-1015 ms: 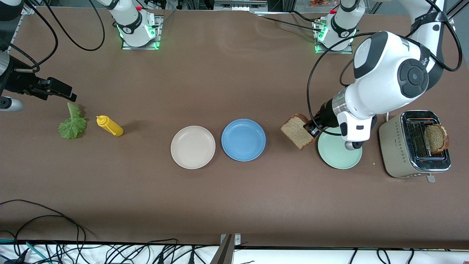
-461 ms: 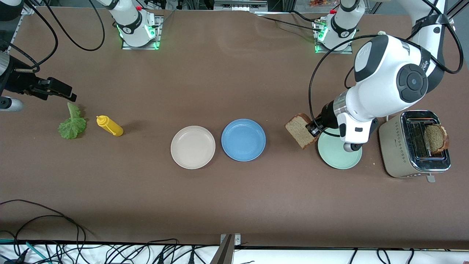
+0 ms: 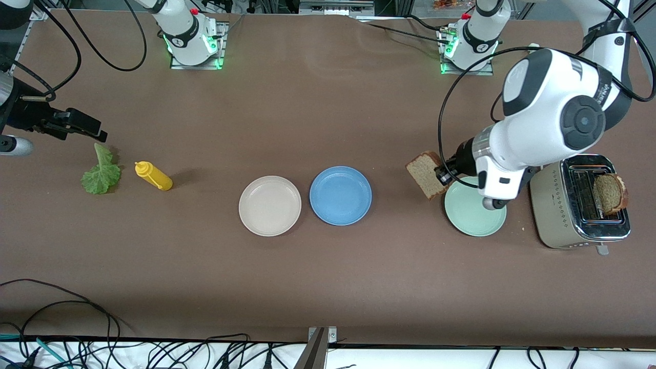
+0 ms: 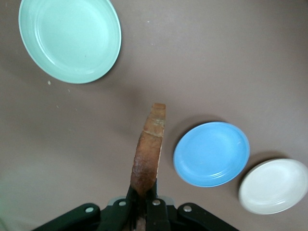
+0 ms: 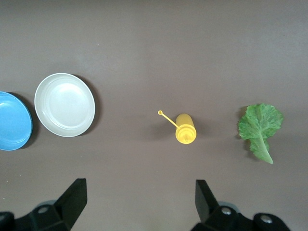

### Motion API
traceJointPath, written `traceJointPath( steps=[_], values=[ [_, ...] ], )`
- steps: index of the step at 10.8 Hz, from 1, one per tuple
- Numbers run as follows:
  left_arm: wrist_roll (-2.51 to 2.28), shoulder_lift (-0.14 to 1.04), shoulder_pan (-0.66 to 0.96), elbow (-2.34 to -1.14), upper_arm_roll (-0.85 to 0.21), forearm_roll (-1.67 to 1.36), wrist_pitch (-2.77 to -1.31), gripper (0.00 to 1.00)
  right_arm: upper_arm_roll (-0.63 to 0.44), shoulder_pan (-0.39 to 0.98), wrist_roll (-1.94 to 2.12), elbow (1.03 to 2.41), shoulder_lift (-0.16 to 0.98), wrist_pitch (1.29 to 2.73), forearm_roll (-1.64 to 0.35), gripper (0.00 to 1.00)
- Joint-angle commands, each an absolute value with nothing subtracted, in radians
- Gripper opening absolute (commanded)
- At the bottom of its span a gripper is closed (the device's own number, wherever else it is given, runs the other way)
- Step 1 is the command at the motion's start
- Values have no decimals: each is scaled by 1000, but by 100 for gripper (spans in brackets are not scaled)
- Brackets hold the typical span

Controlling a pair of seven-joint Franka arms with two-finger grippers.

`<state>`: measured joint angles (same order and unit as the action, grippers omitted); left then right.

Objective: Make sandwich in blue plate with both arms
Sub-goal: 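Move the bread slice with the left gripper toward the blue plate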

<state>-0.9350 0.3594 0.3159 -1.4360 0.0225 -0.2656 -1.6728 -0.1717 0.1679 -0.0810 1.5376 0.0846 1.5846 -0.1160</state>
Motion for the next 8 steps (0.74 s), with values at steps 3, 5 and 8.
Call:
traceJointPath(
  steps=[3,5,8],
  values=[
    [-547,350,393,-1425,9,-71,-1592,0,-172,163,-60,1545,75,1577,-124,100],
    [-560,356,406,-1425,-8,-84,-1595,0,-172,163,-58,1545,75,1577,-124,100],
    [-583,420,459,-1422,-6,-216,-1652,0,-173,163,-58,1545,75,1577,-123,100]
  ],
)
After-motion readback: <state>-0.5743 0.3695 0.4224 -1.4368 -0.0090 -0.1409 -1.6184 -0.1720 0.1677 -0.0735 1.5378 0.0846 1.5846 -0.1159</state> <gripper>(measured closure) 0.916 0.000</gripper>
